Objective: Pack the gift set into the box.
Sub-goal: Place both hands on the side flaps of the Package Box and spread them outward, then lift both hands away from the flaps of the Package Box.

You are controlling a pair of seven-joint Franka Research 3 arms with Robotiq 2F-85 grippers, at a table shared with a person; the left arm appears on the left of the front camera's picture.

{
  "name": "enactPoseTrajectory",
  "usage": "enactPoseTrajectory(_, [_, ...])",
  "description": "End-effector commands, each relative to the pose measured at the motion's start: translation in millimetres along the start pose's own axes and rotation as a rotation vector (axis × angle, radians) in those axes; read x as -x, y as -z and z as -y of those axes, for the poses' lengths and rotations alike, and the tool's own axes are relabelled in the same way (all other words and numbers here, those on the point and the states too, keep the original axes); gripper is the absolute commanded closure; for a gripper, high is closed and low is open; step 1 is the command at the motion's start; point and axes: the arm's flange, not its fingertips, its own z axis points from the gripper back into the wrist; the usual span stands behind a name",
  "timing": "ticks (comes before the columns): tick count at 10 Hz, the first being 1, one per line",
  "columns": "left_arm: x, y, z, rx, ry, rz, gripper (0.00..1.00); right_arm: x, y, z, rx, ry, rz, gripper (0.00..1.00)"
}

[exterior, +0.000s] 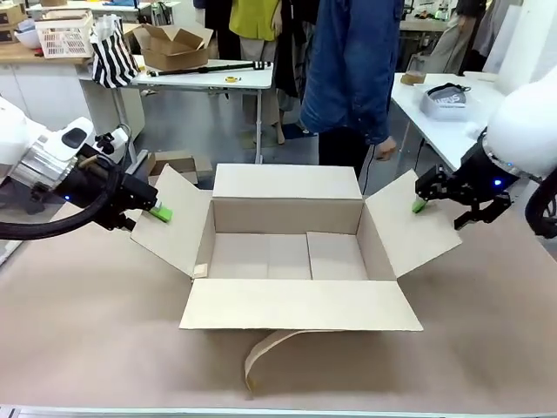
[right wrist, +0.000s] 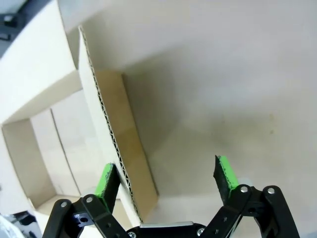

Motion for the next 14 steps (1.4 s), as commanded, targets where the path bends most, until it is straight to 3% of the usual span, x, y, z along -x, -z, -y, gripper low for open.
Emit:
enactPoseTrajectory(1, [1.5, -1.3, 0.2, 0.011, 0.015, -0.002, 0.00, 16.7, -5.4, -19.2, 0.068, -0.015, -0.011, 0.00])
enactPoseTrajectory(14, [1.5, -1.3, 0.2, 0.011, 0.015, -0.002, 0.00, 16.7, -5.4, -19.2, 0.068, -0.015, -0.011, 0.00])
